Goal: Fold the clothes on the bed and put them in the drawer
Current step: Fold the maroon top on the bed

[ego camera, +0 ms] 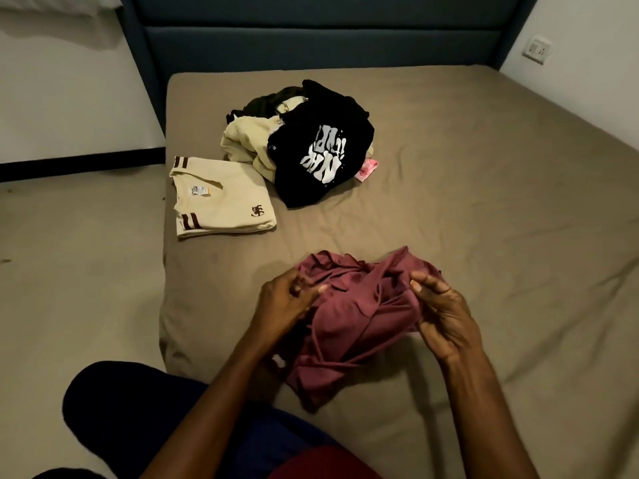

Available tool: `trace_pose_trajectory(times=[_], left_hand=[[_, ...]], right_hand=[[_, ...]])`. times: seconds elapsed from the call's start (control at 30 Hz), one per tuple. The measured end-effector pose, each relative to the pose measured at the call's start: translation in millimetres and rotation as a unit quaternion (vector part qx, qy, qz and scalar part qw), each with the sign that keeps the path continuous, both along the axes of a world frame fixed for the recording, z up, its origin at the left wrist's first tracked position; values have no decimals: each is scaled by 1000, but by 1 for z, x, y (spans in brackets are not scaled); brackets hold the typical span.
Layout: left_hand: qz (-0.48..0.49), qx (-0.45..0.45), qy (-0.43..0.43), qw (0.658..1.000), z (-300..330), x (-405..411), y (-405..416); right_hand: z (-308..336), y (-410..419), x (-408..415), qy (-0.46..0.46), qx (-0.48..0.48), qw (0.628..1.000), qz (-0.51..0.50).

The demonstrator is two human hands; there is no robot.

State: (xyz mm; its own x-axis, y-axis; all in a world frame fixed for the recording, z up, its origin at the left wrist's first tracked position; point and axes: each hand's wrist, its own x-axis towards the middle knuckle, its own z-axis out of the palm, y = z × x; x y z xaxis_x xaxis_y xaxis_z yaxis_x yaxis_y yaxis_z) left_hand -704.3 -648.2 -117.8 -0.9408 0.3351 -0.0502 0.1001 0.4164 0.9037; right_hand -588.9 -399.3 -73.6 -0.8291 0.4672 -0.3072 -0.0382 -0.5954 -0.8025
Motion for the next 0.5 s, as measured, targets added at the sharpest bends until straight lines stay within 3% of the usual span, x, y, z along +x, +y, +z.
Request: trace_pose_trajectory(times=[0.07, 0.13, 0.23, 0.37, 0.43, 0.5], left_hand=[[-76, 19, -145, 986, 26, 6, 27], [-138, 29, -280, 950, 41, 11, 53], [-171, 119, -358, 910, 48, 15, 85], [-128, 248, -425, 861, 64, -2, 85], [-76, 286, -389, 872, 72, -20, 69], [-8, 203, -259, 944, 79, -43, 47]], right_hand=[[19, 6, -1, 45, 16, 999, 21], [32, 7, -3, 79, 11, 995, 55], [41, 3, -6, 103, 3, 989, 104], [51, 25, -9, 61, 55, 996, 34], [58, 49, -7, 43, 119, 992, 19], [67, 77, -8, -11, 248, 968, -12]])
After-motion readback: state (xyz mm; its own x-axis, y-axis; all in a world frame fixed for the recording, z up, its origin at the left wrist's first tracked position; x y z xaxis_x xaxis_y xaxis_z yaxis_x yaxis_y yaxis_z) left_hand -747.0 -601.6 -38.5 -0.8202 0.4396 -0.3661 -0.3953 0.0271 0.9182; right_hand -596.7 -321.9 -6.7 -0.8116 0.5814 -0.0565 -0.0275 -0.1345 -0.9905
